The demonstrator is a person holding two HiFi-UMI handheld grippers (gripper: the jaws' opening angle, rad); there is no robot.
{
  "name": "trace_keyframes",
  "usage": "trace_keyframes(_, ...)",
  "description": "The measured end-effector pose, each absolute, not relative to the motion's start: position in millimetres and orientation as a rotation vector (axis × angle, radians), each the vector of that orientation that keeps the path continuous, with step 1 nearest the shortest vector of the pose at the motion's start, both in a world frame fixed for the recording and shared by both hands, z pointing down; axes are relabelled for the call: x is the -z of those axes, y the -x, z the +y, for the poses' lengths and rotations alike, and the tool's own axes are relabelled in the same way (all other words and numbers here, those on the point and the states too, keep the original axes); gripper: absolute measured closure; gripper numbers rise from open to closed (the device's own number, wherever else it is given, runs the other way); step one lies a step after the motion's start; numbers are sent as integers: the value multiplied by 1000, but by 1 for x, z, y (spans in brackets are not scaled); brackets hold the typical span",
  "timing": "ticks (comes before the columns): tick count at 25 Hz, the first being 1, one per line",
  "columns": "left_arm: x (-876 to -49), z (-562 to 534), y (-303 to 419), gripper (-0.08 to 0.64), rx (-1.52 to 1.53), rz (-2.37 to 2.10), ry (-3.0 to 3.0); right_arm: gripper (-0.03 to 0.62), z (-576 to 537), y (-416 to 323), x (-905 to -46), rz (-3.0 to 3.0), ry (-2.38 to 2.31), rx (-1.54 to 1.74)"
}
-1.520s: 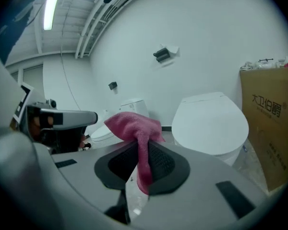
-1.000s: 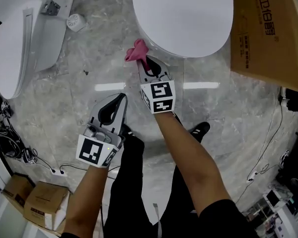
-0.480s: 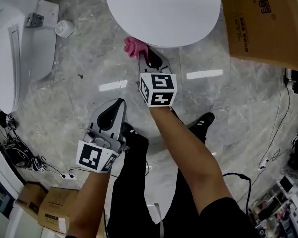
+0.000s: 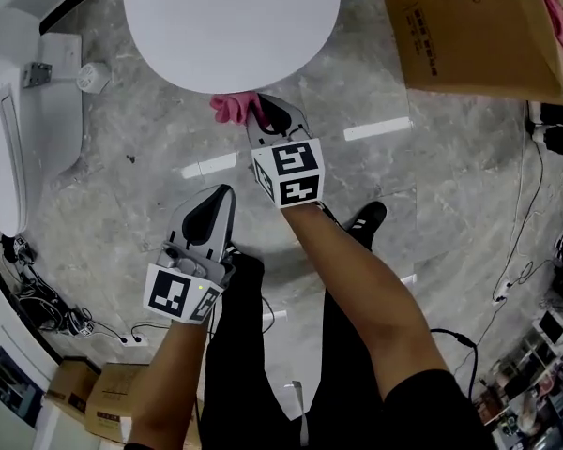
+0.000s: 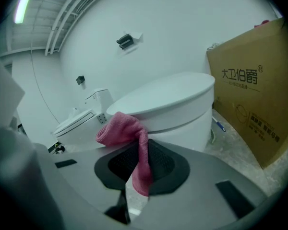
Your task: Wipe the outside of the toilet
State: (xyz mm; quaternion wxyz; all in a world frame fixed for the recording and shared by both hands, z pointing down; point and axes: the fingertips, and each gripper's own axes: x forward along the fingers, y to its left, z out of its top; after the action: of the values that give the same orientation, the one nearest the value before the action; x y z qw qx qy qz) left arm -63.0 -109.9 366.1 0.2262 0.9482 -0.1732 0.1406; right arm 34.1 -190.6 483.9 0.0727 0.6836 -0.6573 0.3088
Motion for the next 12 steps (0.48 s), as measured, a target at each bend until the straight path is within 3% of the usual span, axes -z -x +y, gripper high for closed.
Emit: trace_keyframes(12, -378, -73, -20, 546, -429, -368, -2610, 523, -172, -117, -496, -2024, -1889, -907)
